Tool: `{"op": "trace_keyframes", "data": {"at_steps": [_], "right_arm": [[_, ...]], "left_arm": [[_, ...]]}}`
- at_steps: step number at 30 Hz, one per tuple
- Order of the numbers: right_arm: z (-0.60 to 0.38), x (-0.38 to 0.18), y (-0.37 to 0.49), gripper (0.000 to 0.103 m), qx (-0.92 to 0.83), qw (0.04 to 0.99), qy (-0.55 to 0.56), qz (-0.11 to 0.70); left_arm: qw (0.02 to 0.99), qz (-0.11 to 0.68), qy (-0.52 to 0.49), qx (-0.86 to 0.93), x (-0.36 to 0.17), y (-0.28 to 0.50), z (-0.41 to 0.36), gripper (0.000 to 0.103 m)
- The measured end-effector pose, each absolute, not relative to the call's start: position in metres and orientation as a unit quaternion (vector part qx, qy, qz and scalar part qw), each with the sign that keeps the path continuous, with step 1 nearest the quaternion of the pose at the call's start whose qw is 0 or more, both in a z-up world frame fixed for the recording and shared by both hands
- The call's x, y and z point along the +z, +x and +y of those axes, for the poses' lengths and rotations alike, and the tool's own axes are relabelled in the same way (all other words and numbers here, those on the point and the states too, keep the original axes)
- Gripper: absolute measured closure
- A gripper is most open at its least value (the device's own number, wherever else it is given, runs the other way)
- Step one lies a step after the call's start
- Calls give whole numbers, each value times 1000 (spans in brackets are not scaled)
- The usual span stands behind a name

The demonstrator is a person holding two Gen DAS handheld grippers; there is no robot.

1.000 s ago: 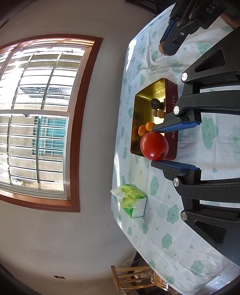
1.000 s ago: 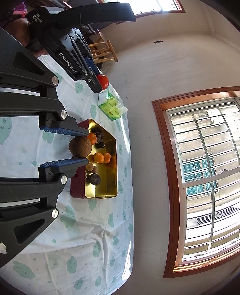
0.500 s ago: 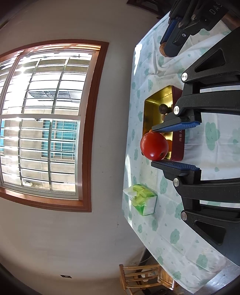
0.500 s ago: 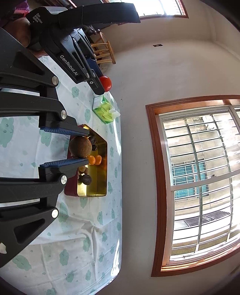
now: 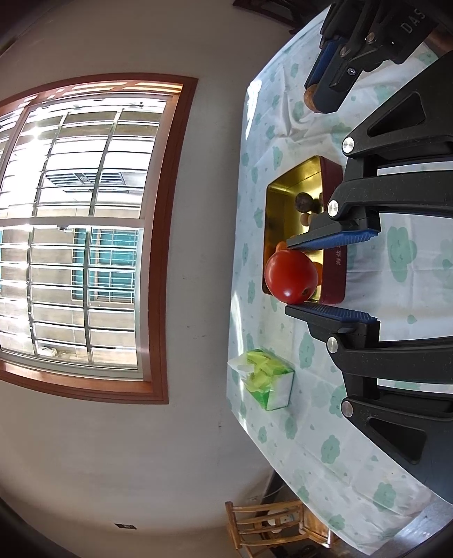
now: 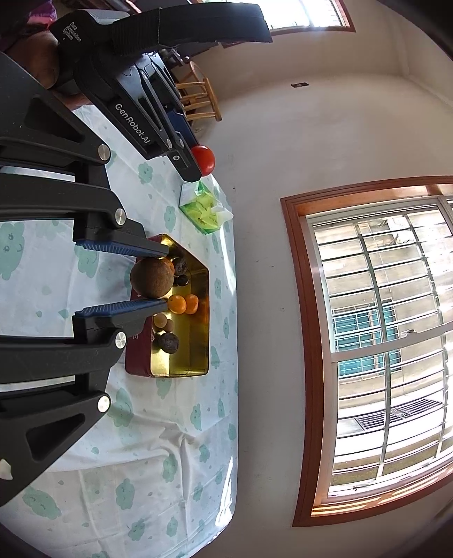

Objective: Organize fruits
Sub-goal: 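Lift and carry the tomato and brown fruit over the red tin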

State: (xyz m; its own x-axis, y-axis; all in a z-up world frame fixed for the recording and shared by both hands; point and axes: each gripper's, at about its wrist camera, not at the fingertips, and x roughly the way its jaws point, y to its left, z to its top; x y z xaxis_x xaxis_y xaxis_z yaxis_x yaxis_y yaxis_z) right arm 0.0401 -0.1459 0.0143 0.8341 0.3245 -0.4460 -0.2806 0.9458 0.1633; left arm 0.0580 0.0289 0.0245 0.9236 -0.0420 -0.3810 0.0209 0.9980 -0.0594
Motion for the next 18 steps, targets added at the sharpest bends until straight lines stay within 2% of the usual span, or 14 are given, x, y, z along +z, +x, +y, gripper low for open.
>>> {"op": "trace_keyframes", "data": {"at_steps": [18], "right_arm": [[-142, 11, 69, 81, 158, 954, 45, 251]], "left_arm": [[979, 203, -19, -8, 22, 90, 31, 72]]}}
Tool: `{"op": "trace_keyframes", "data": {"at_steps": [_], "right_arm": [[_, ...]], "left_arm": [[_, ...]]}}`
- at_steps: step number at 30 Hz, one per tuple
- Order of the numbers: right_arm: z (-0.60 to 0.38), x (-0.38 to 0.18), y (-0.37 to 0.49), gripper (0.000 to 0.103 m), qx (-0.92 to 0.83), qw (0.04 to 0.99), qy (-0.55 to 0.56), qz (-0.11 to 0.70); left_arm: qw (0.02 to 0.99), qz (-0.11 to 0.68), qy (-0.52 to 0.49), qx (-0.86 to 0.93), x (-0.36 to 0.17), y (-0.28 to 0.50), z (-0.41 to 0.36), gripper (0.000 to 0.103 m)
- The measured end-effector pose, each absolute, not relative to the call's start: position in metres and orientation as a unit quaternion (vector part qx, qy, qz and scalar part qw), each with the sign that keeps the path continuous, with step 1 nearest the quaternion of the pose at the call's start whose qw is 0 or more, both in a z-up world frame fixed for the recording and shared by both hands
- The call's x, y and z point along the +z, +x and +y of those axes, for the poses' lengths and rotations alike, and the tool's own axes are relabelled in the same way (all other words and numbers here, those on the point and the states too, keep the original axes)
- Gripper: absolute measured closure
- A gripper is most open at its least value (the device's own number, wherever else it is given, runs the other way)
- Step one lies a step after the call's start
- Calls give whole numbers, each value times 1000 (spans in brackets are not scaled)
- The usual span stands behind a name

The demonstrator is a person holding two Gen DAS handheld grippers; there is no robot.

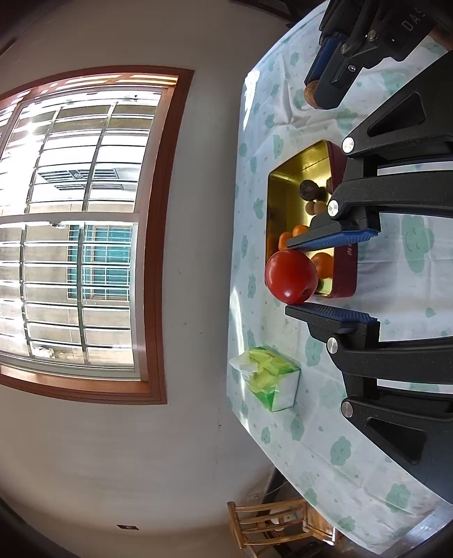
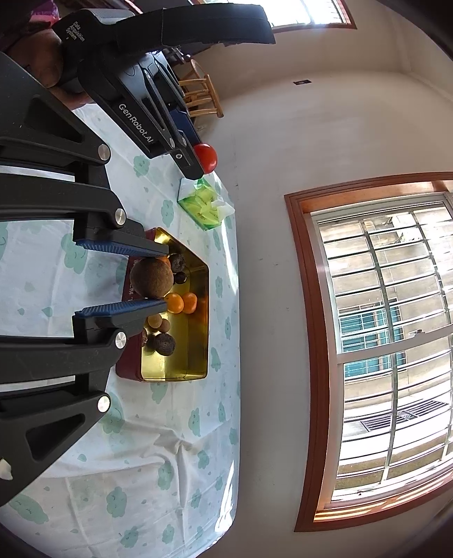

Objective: Organize fruits
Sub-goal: 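Lift and carry the tomato and brown fruit over the red tin, then lower the tomato and brown fruit into the tin with both tools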

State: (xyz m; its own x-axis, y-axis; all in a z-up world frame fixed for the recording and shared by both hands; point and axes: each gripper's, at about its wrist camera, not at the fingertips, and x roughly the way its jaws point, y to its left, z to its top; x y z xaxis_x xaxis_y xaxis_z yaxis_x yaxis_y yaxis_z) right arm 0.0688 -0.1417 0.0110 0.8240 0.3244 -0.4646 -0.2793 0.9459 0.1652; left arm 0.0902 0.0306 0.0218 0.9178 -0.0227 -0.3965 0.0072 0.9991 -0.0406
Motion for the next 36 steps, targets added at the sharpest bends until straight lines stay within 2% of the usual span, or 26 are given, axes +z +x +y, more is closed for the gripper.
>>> {"op": "trace_keyframes", "data": {"at_steps": [36], "right_arm": [[-133, -4, 146, 81, 147, 953, 43, 261]], "left_arm": [[976, 216, -12, -2, 9, 167, 30, 72]]}}
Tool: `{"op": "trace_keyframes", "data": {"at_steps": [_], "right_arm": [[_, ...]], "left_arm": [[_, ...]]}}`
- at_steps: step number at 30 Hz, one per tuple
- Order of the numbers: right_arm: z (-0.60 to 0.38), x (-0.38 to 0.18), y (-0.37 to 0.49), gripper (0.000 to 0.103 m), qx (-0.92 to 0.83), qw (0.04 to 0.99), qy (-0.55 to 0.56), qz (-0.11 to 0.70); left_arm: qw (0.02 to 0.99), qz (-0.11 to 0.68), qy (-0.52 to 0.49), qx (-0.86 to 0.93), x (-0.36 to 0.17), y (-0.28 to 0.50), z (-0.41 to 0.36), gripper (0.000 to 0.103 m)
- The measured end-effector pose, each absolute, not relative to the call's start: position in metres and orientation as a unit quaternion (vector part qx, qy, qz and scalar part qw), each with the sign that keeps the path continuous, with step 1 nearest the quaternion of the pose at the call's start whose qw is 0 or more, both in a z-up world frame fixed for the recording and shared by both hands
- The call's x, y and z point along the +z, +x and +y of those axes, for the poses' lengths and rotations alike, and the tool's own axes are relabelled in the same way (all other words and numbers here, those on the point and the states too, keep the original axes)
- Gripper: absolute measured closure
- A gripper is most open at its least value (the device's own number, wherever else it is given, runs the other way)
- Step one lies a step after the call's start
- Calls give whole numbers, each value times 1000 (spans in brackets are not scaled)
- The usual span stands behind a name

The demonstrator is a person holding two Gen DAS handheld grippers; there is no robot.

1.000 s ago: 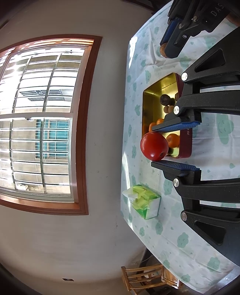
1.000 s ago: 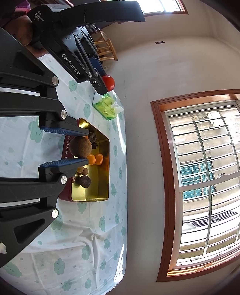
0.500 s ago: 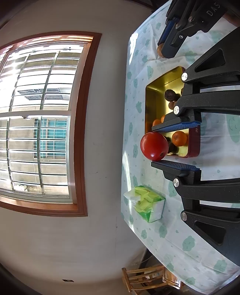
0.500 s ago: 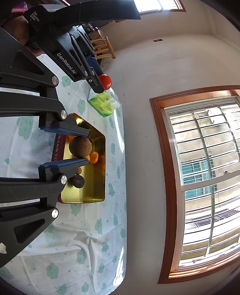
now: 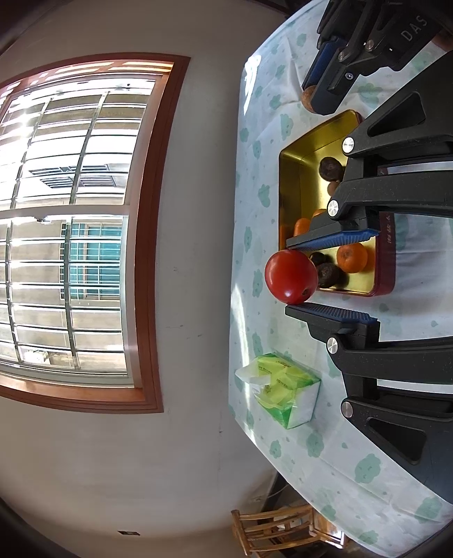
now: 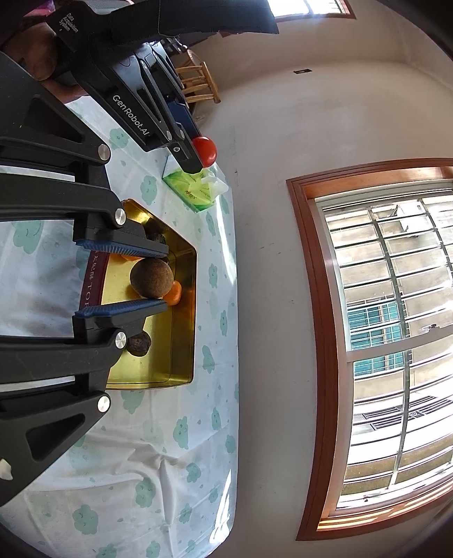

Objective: Organize fruits
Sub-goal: 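Lower the tomato and brown fruit into the tin with both tools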

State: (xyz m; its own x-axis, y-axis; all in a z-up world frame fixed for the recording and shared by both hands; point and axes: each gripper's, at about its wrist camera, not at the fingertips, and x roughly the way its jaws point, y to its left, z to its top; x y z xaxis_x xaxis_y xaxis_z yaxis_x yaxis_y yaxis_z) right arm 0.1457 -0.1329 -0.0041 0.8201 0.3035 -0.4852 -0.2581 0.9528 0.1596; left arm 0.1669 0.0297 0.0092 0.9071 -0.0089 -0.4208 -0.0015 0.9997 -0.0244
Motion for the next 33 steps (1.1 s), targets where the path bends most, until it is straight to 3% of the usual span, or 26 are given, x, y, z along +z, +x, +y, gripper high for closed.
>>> {"op": "trace_keyframes", "data": {"at_steps": [33], "right_arm": [[-135, -34, 205, 81, 143, 945, 51, 289]], "left_arm": [[970, 242, 1, -15, -17, 232, 17, 72]]}}
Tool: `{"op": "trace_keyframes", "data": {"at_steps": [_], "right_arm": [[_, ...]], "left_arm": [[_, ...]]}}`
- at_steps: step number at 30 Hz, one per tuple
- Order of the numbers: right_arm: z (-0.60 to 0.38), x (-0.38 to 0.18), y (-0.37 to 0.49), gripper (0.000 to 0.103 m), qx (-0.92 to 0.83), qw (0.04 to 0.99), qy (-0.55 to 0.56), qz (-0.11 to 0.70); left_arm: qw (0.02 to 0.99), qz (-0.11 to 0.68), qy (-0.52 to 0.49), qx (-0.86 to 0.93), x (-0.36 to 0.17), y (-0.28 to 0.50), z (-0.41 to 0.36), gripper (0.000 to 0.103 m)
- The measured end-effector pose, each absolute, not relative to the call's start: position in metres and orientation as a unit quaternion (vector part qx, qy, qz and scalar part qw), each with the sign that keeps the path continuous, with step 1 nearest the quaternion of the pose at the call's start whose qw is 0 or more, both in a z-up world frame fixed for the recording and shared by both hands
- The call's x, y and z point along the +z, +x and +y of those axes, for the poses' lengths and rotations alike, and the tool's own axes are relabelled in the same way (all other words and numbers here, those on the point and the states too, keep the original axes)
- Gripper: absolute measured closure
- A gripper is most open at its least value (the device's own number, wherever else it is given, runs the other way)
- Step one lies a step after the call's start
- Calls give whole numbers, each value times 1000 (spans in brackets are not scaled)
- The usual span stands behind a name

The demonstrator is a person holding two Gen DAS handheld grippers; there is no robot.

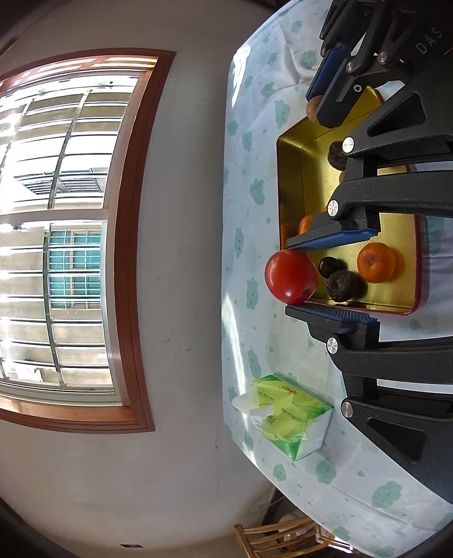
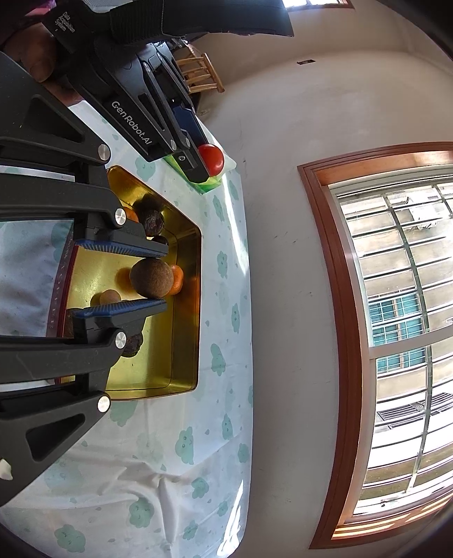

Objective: Organize fruits
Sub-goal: 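Lower the tomato and brown fruit into the tin with both tools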

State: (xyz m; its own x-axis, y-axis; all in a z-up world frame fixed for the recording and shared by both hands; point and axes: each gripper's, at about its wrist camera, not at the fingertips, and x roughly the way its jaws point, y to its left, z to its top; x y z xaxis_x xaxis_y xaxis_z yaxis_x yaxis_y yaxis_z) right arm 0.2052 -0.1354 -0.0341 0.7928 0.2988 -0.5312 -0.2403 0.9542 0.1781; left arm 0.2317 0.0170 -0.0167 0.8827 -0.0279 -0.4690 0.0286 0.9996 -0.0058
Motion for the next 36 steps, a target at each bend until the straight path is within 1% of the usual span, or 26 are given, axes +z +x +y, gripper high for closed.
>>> {"op": "trace_keyframes", "data": {"at_steps": [22, 36], "right_arm": [[-137, -52, 231, 81, 142, 940, 57, 306], [-138, -56, 239, 81, 141, 939, 59, 309]], "left_arm": [[965, 262, 1, -19, -38, 261, 13, 72], [964, 265, 3, -21, -42, 268, 12, 72]]}}
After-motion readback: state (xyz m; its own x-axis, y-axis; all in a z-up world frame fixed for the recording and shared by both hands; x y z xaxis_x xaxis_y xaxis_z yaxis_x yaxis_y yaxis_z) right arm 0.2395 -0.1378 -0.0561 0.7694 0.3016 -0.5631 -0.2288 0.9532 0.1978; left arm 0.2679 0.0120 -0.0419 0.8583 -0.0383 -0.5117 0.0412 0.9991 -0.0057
